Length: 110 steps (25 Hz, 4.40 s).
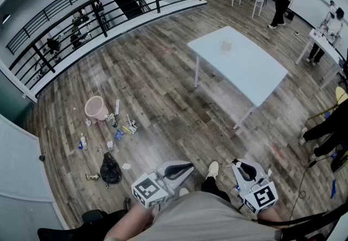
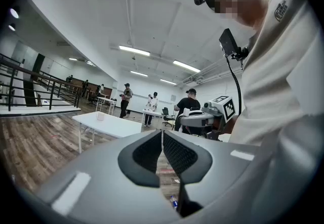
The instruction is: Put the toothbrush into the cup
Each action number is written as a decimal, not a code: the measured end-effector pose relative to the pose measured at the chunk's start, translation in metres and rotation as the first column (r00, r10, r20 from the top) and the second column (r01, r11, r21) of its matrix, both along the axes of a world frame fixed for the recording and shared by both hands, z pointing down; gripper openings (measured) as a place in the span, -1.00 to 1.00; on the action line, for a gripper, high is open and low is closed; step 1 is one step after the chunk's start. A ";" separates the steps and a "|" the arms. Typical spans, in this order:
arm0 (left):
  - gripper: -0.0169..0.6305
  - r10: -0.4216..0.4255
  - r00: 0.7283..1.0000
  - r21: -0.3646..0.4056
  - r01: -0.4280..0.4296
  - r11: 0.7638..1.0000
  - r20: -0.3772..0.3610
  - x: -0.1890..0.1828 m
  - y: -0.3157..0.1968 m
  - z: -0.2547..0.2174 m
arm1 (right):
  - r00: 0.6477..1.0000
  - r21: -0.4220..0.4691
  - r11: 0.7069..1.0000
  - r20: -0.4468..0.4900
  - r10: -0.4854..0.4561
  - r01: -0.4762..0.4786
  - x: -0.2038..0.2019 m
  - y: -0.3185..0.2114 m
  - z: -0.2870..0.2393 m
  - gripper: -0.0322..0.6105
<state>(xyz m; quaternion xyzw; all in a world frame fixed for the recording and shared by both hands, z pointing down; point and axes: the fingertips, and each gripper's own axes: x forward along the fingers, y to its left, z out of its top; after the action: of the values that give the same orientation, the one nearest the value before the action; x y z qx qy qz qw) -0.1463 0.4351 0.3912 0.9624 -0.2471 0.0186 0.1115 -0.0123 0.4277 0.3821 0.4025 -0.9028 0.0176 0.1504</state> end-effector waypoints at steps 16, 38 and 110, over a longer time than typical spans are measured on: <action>-0.90 -0.014 1.000 0.000 0.014 1.000 0.007 -0.010 0.019 0.003 | 0.999 -0.002 1.000 0.037 -0.018 0.018 -0.013 0.010 0.000 -0.83; -0.90 -0.067 0.998 -0.020 0.068 0.998 0.014 0.013 -0.027 0.007 | 0.996 0.015 0.996 0.041 -0.083 0.083 0.006 -0.047 0.000 -0.83; -0.93 0.035 0.998 -0.025 -0.033 0.999 0.060 0.035 -0.608 -0.004 | 0.989 -0.014 0.994 0.101 0.106 -0.105 0.076 -0.694 0.005 -0.83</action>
<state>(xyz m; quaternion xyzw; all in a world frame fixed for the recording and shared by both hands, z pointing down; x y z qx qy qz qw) -0.1118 -0.1727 0.3872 0.9640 -0.2337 0.0527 0.1154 0.0642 -0.2666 0.3869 0.4478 -0.8866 0.0498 0.1048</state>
